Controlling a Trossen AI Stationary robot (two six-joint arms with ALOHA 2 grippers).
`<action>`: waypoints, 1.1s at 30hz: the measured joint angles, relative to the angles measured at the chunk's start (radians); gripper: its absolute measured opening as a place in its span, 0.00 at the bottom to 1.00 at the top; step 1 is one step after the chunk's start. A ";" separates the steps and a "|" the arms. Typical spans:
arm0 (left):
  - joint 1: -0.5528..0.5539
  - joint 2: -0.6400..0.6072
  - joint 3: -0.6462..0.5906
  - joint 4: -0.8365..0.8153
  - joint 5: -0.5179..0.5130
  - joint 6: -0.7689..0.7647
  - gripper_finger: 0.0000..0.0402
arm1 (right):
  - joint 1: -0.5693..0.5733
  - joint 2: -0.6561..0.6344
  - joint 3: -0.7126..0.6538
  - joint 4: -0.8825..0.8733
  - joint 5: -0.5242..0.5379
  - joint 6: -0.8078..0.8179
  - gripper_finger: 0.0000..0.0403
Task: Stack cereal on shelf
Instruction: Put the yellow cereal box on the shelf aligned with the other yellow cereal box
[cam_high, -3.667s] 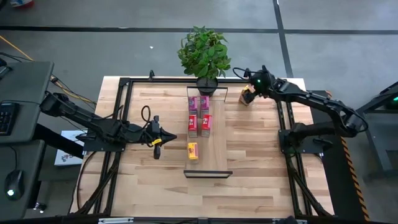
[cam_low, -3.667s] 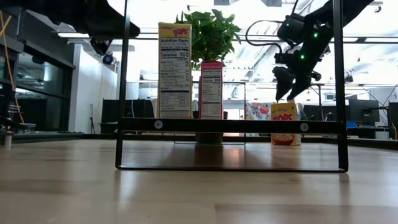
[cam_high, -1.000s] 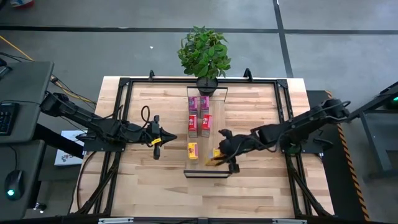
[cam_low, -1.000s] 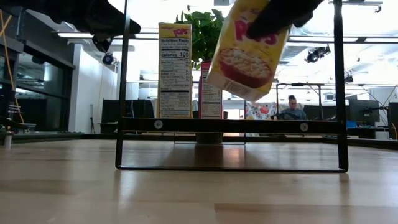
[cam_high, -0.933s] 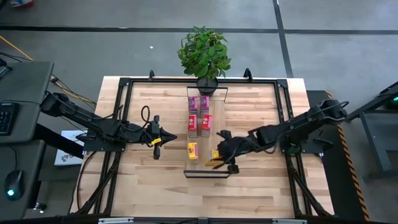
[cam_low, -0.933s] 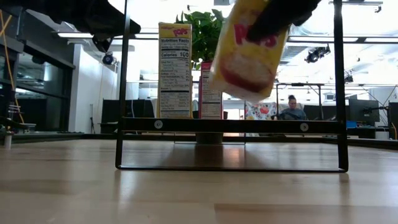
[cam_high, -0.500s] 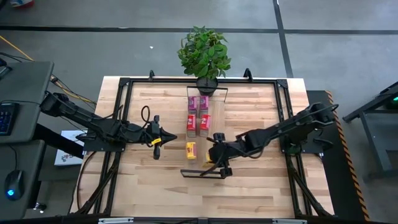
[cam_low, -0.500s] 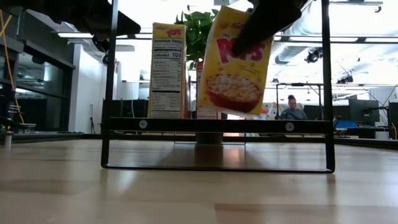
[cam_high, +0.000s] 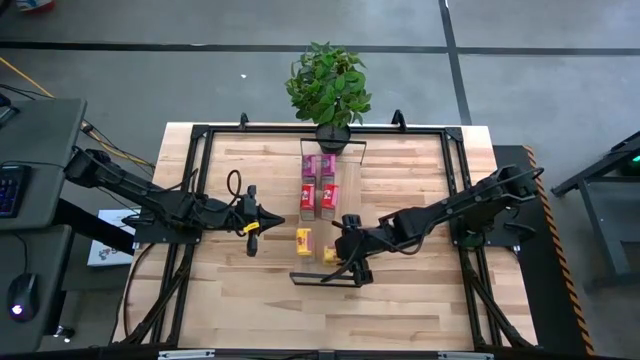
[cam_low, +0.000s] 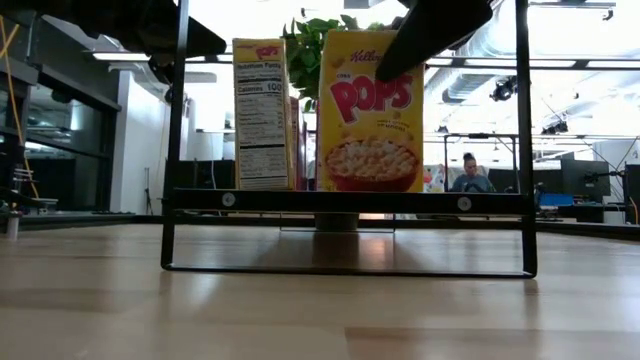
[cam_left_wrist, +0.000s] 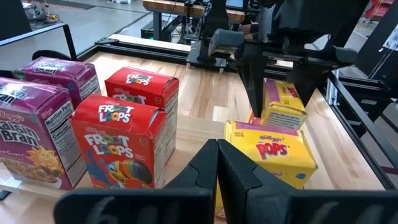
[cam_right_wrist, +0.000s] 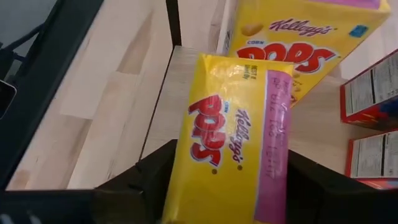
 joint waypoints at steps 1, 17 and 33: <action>0.000 0.000 0.000 0.000 0.000 0.000 0.00 | 0.000 0.000 0.000 0.002 -0.004 0.000 0.53; 0.000 0.000 0.000 0.000 0.000 0.000 0.00 | 0.000 -0.075 0.000 -0.097 -0.003 -0.007 0.53; 0.000 0.000 0.000 -0.001 0.000 0.000 0.00 | 0.000 -0.075 0.000 -0.149 0.161 0.017 0.53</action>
